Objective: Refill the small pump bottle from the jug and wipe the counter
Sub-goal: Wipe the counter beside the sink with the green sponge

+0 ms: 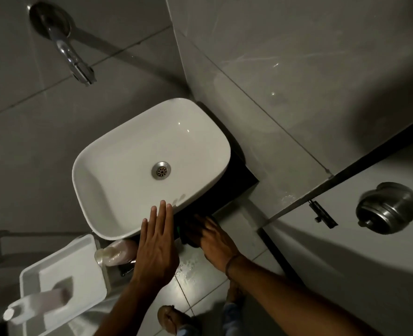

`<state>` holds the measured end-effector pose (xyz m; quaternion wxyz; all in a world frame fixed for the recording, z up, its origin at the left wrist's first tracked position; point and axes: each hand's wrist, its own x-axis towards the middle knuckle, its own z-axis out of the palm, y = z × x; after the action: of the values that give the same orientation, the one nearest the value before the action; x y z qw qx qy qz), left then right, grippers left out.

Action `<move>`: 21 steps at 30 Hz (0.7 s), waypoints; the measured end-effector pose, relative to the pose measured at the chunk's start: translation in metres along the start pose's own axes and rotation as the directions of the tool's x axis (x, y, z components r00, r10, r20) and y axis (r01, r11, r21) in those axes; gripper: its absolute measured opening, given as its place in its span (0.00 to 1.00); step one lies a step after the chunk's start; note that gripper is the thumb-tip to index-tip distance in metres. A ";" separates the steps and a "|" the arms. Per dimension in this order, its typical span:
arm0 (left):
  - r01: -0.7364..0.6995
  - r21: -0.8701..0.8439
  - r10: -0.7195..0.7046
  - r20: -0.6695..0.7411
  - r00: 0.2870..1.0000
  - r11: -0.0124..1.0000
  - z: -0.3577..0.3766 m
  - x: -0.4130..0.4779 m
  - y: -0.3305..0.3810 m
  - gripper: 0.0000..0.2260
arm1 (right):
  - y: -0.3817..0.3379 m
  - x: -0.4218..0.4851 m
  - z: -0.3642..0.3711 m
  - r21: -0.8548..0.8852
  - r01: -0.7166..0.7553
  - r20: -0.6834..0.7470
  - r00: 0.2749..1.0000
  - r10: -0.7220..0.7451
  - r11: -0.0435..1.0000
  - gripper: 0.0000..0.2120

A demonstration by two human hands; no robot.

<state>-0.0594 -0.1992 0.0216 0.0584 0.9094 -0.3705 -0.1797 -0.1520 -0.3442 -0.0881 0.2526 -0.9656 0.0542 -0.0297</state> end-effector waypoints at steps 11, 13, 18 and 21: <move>-0.054 -0.067 0.054 0.003 0.999 0.996 0.001 0.021 0.027 0.43 | 0.045 0.009 -0.027 -0.069 -0.102 0.039 0.994 0.105 0.992 0.28; -0.059 -0.055 0.058 -0.003 0.998 0.997 0.001 0.021 0.026 0.43 | 0.064 -0.001 -0.038 -0.054 -0.121 -0.026 0.993 0.119 0.991 0.29; -0.032 -0.026 0.032 0.004 0.999 0.999 0.006 0.026 0.031 0.46 | 0.083 0.043 -0.065 0.010 -0.420 -0.064 0.905 0.420 0.908 0.28; -0.013 -0.024 0.013 0.006 1.000 1.000 0.007 0.028 0.035 0.47 | 0.072 0.037 -0.059 0.003 -0.363 -0.055 0.930 0.362 0.932 0.33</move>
<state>-0.0665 -0.2439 0.0159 0.0691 0.9057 -0.3744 -0.1867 -0.1268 -0.4393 -0.0710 0.2485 -0.9388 0.2385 -0.0087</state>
